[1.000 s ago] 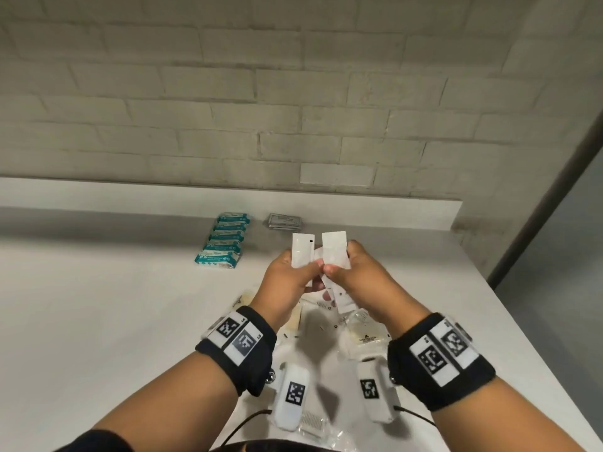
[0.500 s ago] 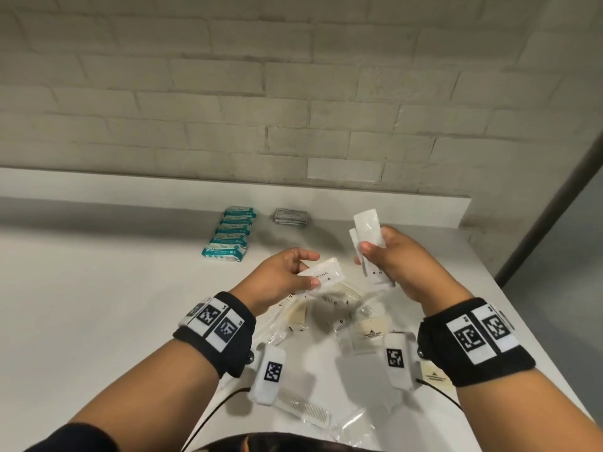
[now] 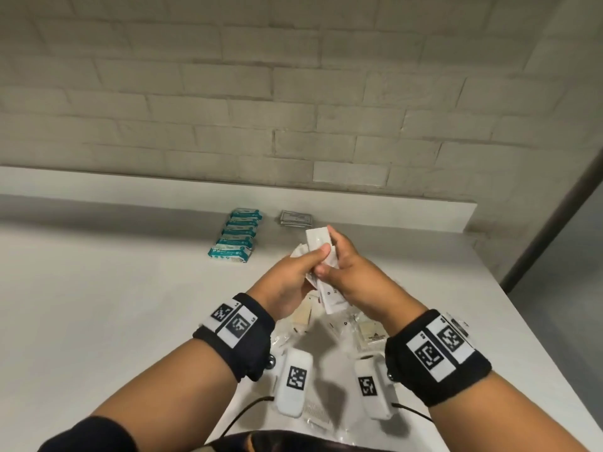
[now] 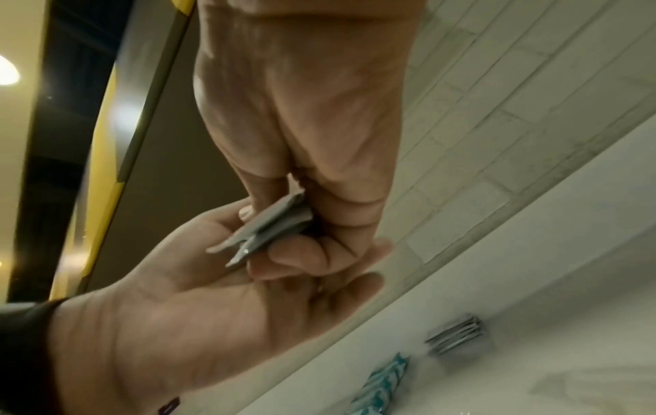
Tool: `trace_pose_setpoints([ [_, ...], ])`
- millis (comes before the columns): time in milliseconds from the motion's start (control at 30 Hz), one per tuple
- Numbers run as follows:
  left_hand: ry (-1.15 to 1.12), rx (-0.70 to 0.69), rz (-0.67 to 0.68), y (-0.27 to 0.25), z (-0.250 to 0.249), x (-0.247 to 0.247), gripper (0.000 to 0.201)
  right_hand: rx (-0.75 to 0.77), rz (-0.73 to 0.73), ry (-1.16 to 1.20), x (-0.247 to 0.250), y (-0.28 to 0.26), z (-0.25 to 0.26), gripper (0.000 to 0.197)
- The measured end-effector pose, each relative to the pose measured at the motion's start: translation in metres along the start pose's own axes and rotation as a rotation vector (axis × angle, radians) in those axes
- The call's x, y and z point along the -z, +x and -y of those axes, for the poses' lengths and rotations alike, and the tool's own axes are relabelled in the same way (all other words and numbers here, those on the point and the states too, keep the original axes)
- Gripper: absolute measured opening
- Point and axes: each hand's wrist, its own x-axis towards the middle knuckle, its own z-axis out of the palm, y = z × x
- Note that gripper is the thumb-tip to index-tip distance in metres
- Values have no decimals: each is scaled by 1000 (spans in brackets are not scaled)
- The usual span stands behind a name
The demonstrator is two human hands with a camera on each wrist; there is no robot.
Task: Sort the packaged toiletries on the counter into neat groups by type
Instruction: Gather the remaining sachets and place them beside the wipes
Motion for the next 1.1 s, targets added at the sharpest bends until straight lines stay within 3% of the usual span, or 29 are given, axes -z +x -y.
trace_pose_setpoints([
  [100,-70,56,-60,2,-1,-5,31,-31,72,41,-8,-4,2,90],
  [200,-150,21,-111,2,-6,-3,22,-102,8,324,-5,-7,0,92],
  [267,-233,-17,-126,2,-5,-7,12,-174,-90,482,-6,-8,0,76],
  [333,-204,-41,-158,2,1,-13,15,-238,-122,522,-8,-9,2,54],
  [400,-166,-47,-204,5,6,-15,10,-277,-104,388,-8,-10,2,59],
  [500,-195,-9,-271,8,2,-10,10,-182,-153,-176,1,-14,7,103],
  [567,-128,43,-211,8,0,-6,20,-14,-165,-372,8,-17,10,125],
  [667,19,100,-35,3,-2,-11,30,151,70,-648,11,-18,19,147],
  [767,126,128,-15,-1,-4,-19,31,260,80,-878,9,-14,24,141],
  [833,121,132,-19,-2,-5,-20,31,303,16,-853,10,-13,24,130],
  [1100,-49,157,-18,2,-4,-19,18,345,71,-959,10,-13,20,120],
])
